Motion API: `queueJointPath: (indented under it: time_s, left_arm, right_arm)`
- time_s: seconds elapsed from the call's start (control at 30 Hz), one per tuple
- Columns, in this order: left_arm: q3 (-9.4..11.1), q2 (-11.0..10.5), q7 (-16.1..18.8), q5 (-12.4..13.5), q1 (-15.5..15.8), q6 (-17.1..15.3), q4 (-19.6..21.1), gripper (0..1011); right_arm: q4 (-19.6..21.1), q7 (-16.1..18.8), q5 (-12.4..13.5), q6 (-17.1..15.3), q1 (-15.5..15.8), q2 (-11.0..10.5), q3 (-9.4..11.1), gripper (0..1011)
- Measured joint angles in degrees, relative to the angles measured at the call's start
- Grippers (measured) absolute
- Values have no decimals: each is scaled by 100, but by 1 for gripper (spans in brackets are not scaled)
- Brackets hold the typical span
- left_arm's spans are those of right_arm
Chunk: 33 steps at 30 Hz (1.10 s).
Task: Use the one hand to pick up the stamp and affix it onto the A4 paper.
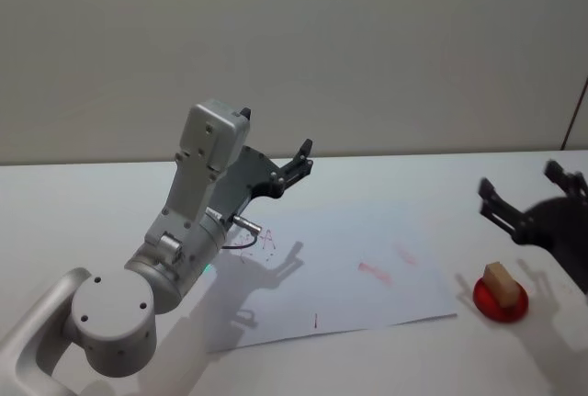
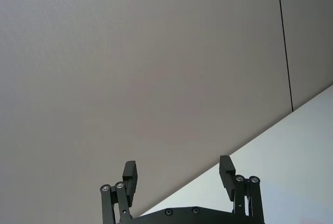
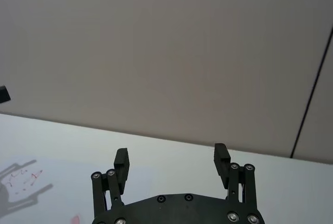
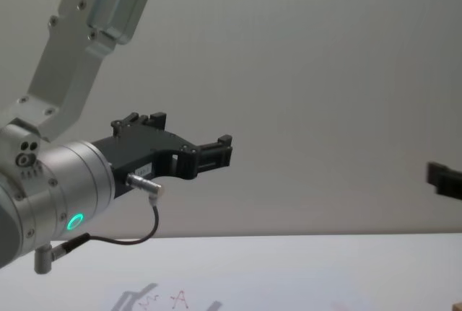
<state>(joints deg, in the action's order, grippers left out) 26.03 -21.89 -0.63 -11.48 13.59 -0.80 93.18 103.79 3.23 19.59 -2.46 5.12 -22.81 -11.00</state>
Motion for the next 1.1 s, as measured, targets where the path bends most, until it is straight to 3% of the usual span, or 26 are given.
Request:
queueJointPath:
  time_s: [0.3, 0.5, 0.77, 1.1]
  left_arm:
    - [0, 0, 0, 0, 0, 0, 0, 1001]
    - [0, 0, 0, 0, 0, 0, 0, 1001]
    - [0, 0, 0, 0, 0, 0, 0, 1001]
    - [0, 0, 0, 0, 0, 0, 0, 1001]
  right_arm:
    - [323, -277, 342, -119, 642, -446, 273, 1001]
    - [440, -354, 447, -235, 945, -618, 364, 1001]
    - [465, -167, 379, -400, 1033, -675, 353, 1001]
    - [356, 32, 173, -803, 923, -568, 242, 1001]
